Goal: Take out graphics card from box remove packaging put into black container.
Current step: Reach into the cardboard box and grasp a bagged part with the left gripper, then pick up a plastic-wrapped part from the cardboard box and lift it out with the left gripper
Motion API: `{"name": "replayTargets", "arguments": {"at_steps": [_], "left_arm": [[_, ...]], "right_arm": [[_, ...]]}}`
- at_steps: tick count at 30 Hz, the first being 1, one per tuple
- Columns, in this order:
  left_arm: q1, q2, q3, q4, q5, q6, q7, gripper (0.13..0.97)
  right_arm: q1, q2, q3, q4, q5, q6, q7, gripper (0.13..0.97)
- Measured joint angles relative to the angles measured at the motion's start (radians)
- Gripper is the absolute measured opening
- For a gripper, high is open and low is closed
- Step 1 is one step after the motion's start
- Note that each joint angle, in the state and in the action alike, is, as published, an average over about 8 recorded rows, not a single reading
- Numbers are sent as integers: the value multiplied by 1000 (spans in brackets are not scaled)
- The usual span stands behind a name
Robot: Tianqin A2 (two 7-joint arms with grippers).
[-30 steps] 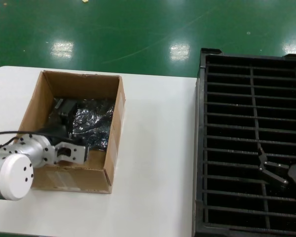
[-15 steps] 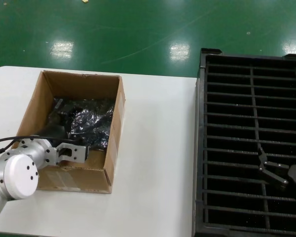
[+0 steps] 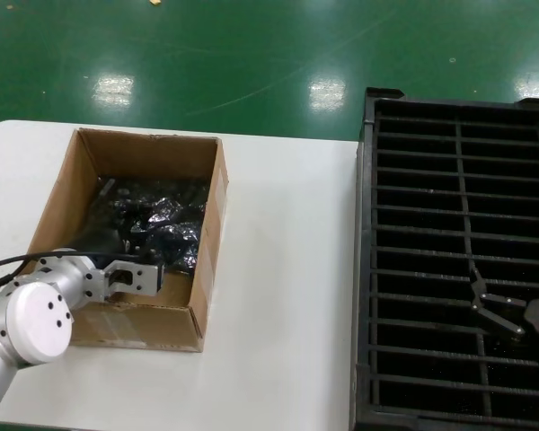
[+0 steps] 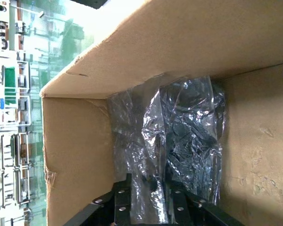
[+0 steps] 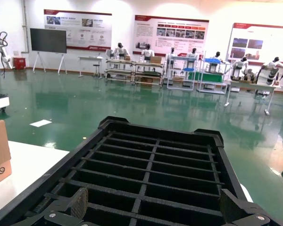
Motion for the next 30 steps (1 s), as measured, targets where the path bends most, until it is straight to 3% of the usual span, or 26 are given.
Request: {"name": "replayTargets", "arguments": {"at_steps": [9, 19, 24, 30], "left_arm": [[37, -2, -56, -45, 35, 20, 4, 207], [70, -15, -116, -115, 47, 30, 6, 162], [105, -24, -169, -202, 93, 70, -30, 146], [156, -32, -254, -344, 187, 137, -88, 141]], "right_arm": [[0, 0, 0, 0, 0, 0, 0, 966], [0, 0, 0, 0, 0, 0, 0, 966], [0, 0, 0, 0, 0, 0, 0, 966], [0, 0, 0, 0, 0, 0, 0, 966]]}}
